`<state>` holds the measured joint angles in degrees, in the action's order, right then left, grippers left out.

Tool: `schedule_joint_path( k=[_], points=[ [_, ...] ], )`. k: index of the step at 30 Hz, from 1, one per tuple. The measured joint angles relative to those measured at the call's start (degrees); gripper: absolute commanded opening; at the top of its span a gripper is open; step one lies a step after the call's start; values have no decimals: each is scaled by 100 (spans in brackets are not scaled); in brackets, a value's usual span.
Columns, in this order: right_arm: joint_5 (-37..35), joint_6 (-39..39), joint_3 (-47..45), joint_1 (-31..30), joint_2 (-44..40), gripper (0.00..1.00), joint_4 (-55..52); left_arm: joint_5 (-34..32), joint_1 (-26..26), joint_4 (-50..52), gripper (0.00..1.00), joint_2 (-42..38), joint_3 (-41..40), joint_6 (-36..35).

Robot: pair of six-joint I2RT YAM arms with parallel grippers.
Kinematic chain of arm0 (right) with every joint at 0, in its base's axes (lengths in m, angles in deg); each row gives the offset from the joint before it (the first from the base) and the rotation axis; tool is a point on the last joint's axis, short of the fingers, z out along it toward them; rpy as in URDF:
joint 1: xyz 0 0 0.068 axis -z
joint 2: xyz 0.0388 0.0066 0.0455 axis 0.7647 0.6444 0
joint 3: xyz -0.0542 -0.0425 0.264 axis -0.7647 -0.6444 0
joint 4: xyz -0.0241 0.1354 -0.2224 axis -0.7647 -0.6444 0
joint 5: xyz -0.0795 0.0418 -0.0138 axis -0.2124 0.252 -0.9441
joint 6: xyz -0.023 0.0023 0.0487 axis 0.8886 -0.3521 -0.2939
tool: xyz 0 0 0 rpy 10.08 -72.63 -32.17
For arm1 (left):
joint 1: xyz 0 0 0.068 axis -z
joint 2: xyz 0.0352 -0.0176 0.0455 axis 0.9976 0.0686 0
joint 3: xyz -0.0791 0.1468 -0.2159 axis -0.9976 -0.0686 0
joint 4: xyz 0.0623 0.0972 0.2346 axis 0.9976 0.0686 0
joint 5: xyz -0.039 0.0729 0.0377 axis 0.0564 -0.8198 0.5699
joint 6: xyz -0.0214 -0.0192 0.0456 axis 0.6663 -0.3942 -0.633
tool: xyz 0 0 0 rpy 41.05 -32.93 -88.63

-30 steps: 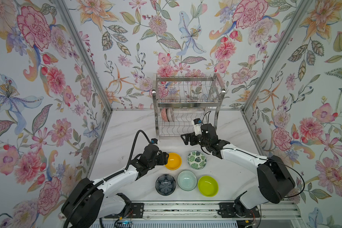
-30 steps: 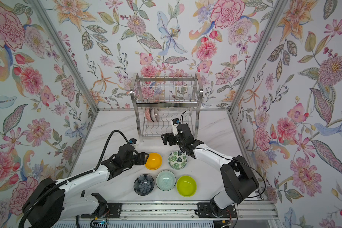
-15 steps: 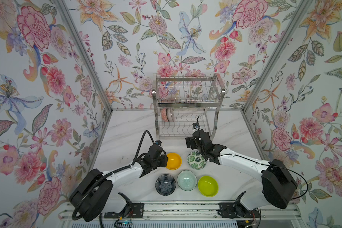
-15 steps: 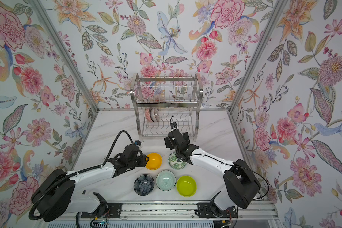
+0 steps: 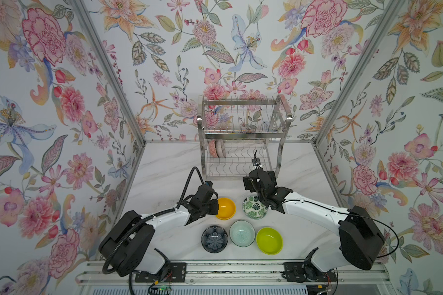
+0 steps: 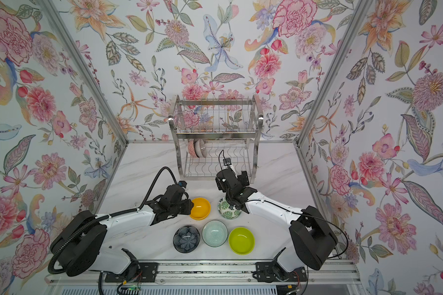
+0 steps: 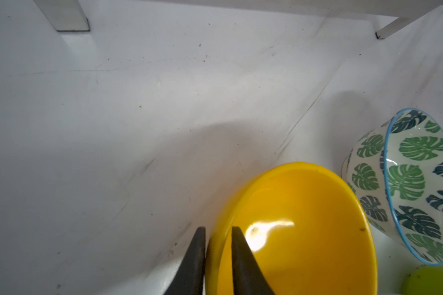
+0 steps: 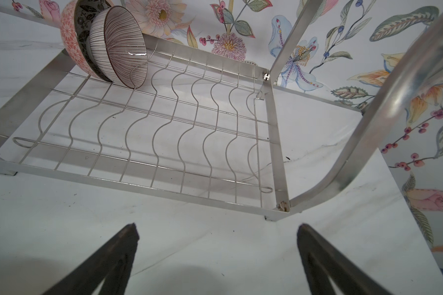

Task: Load bowls into a dish rack
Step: Pick up the bowl from the center of the table.

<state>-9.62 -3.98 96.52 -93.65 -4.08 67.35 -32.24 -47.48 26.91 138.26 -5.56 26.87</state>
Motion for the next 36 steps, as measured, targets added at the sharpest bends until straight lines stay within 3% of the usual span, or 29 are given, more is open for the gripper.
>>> schedule_joint_path(
  k=[13,17,25,31,36],
  points=[
    [138,-293,0,227,-175,99,-136,-109,7,55,0,160,144,-122],
    [424,-640,0,378,-348,99,-280,-415,7,72,0,149,289,-136],
    [1801,-2035,101,1152,-841,98,-566,-1397,7,-236,0,-210,660,-136],
    [2640,-3220,267,1421,-1141,99,-487,-2468,177,-1169,0,-319,780,-374],
    [3171,-4312,286,1504,-1298,99,-94,-3449,555,-2337,0,-42,804,-1040]
  ],
)
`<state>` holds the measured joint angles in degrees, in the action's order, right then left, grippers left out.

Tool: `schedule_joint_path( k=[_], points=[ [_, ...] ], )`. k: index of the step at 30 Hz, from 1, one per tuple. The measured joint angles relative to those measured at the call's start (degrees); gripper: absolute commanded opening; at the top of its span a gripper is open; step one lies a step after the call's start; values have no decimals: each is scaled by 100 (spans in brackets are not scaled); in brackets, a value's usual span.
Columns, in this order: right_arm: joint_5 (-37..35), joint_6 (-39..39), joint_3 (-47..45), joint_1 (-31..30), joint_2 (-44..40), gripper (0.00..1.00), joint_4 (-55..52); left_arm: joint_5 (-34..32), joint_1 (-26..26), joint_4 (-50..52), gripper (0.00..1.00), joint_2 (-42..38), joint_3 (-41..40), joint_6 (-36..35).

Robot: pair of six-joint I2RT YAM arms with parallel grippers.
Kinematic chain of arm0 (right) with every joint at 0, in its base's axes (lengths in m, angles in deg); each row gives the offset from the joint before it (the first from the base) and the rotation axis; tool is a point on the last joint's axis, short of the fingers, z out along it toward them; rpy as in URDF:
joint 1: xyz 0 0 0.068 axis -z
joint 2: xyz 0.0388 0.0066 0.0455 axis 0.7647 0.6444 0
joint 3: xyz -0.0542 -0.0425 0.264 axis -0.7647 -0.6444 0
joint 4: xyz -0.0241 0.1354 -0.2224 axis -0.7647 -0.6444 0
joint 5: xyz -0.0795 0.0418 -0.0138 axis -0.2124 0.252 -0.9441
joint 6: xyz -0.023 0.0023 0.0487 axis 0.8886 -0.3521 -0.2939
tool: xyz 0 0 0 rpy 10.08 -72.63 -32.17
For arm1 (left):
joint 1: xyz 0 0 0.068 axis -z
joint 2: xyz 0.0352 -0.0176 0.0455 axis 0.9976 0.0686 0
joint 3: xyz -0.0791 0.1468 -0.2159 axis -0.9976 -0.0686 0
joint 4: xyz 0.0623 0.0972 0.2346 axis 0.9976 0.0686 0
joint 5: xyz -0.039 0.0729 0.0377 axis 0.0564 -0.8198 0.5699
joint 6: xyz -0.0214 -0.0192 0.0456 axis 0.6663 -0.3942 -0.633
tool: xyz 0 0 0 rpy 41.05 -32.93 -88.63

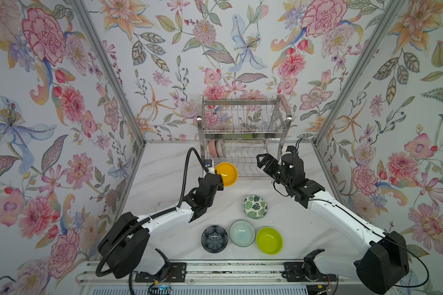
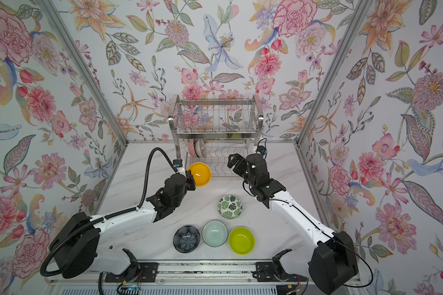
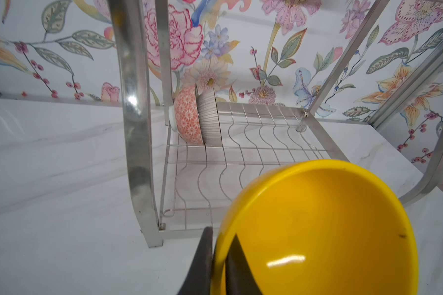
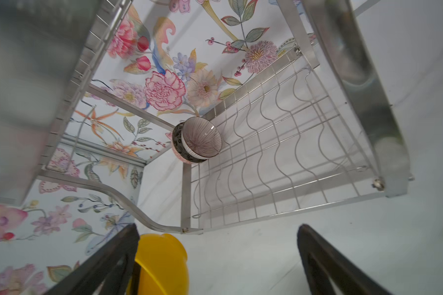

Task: Load bowls into a dish rack
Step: Pick up the bowl from the center of the table.

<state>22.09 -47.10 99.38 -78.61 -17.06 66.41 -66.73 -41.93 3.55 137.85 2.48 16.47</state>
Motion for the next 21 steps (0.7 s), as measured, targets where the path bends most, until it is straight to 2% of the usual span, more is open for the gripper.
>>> schedule_joint_path(
  k=[5,9,14,21],
  points=[
    [299,-1119,-17,0,-33,99,487,-817,313,-1390,0,632,61,-1029],
    [411,-2015,-234,0,-66,98,992,-1209,450,-2166,0,1163,173,-1762],
    [466,-3088,-754,0,-48,99,1604,-1408,553,-2833,0,1451,173,-2402],
    [485,-4166,-979,-72,168,99,2240,-1364,599,-3338,0,1637,162,-2826]
  ],
)
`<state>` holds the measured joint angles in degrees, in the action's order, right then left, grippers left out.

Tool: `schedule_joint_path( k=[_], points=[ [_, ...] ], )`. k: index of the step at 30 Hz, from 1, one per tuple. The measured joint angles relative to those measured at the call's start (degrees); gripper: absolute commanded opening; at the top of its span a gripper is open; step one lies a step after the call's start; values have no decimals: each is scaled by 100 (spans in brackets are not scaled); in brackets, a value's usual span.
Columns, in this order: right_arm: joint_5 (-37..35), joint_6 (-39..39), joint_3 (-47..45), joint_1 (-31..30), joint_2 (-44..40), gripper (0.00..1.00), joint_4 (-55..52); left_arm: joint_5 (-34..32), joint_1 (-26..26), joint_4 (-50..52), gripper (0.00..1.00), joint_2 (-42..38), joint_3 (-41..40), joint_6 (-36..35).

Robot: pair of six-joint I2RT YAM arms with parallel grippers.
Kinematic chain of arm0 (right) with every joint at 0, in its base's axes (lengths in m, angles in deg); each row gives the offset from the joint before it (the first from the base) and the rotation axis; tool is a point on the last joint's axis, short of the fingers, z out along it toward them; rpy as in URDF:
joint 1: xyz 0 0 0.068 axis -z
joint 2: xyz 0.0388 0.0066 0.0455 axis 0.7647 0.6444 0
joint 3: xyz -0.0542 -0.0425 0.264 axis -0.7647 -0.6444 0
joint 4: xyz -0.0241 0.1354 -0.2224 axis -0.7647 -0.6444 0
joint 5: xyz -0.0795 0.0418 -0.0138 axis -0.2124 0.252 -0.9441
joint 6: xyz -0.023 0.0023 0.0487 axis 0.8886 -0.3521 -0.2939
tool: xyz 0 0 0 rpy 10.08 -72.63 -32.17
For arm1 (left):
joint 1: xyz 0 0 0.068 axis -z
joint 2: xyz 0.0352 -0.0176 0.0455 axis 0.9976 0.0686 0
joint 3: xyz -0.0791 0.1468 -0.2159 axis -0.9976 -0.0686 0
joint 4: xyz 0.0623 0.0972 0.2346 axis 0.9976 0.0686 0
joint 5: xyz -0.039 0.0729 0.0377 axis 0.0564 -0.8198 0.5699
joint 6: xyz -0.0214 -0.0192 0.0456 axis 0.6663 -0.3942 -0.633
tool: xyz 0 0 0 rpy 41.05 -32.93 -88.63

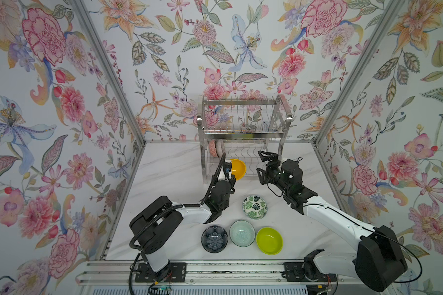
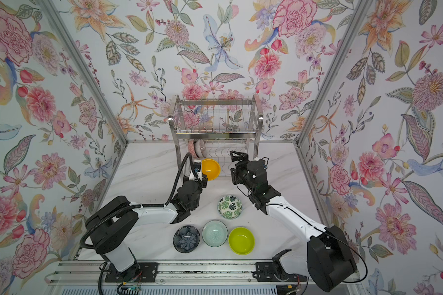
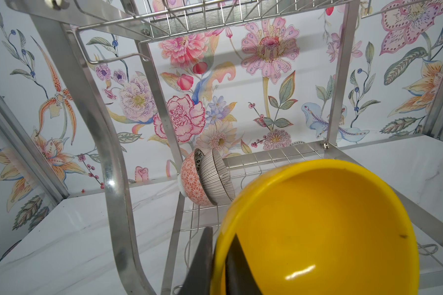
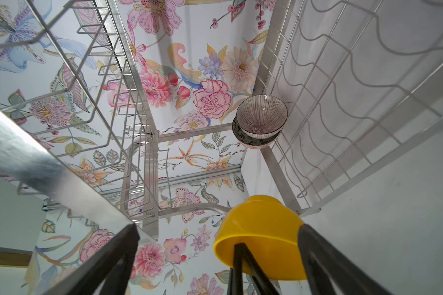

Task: Load bowls into a dish rack
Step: Pick up the bowl from the center of the table, then place the bowl in the dish rack.

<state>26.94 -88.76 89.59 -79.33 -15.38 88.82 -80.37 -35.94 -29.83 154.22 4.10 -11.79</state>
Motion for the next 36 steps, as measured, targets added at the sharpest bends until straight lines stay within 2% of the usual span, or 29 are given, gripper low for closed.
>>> schedule_joint_path(
  k=[8,23,28,36],
  points=[
    [-221,-901,-94,-323,96,99,634,4,15,-155,0,164,0,-214],
    [-424,-1661,-37,-656,863,98,1266,118,26,-223,0,289,0,-216],
    [-505,-1777,173,-750,1058,88,1316,138,42,-256,0,289,-2,-219],
    [-544,-1985,485,-761,1526,65,1475,136,50,-437,0,289,-92,-216]
  ],
)
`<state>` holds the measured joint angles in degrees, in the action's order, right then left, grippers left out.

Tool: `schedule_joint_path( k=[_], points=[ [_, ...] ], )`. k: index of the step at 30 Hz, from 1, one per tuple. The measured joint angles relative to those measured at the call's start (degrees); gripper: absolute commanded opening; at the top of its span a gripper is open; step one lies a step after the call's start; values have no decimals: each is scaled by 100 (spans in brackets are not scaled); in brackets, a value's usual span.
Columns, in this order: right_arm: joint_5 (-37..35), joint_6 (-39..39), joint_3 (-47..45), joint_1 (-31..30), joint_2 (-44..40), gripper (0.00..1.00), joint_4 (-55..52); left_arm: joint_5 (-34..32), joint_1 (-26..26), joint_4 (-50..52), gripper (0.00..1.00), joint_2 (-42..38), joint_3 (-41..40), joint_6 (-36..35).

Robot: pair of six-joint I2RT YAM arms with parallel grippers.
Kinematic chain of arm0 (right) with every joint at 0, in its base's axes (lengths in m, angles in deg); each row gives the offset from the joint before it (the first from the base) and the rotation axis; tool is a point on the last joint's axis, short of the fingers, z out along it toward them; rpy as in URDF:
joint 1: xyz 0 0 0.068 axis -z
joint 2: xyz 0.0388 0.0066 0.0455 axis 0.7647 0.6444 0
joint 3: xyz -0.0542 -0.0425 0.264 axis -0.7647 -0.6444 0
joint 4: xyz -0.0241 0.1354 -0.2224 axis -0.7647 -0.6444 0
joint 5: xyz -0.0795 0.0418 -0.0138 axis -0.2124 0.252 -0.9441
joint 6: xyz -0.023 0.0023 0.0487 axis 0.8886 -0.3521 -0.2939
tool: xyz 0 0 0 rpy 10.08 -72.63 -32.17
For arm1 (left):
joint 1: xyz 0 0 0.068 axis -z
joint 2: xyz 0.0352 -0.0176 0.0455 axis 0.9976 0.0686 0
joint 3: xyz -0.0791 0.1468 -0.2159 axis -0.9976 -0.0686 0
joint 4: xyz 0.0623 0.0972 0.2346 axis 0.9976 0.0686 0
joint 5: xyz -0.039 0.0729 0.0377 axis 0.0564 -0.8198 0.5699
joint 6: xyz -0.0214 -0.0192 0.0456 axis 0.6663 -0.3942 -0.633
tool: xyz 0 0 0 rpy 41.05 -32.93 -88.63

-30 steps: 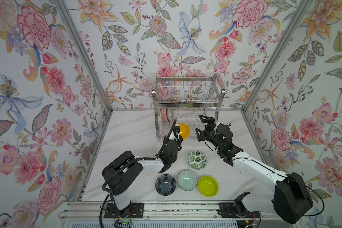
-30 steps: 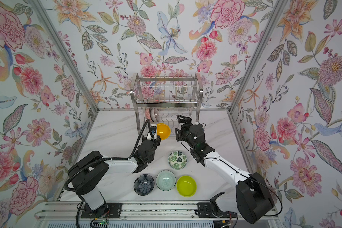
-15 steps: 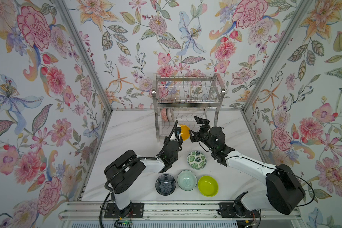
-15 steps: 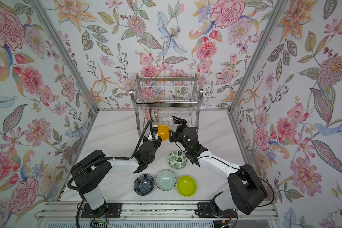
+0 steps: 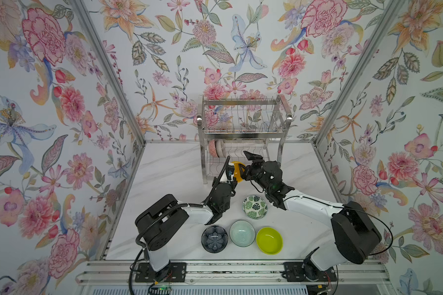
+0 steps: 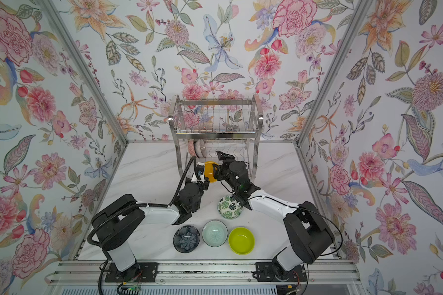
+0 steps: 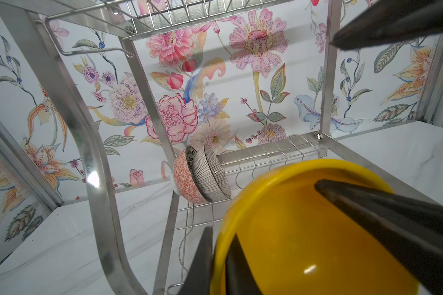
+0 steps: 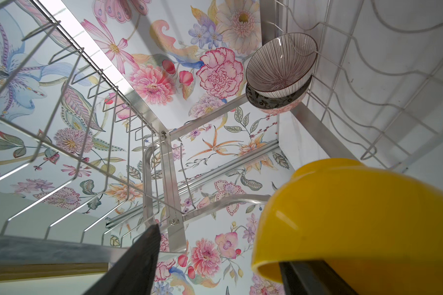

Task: Load bowls into a dish rack
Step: Place the bowl in the dish rack.

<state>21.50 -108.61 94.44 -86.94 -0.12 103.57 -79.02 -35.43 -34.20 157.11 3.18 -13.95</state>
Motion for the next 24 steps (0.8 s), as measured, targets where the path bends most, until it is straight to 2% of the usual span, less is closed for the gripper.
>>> schedule_joint_path(
  k=[7,12,16,18,24],
  points=[
    [72,-221,140,-72,522,35,201,-33,2,-160,0,0,-105,-85],
    [120,-214,140,-96,535,22,201,-46,2,-310,0,0,-127,-125],
    [173,-323,144,-114,535,7,356,-61,2,-310,0,0,-138,-81],
    [203,-295,146,-142,531,4,439,-120,0,-323,1,0,-144,-83],
    [245,-131,79,-144,535,0,649,-114,2,-343,19,0,-162,4]
  ],
)
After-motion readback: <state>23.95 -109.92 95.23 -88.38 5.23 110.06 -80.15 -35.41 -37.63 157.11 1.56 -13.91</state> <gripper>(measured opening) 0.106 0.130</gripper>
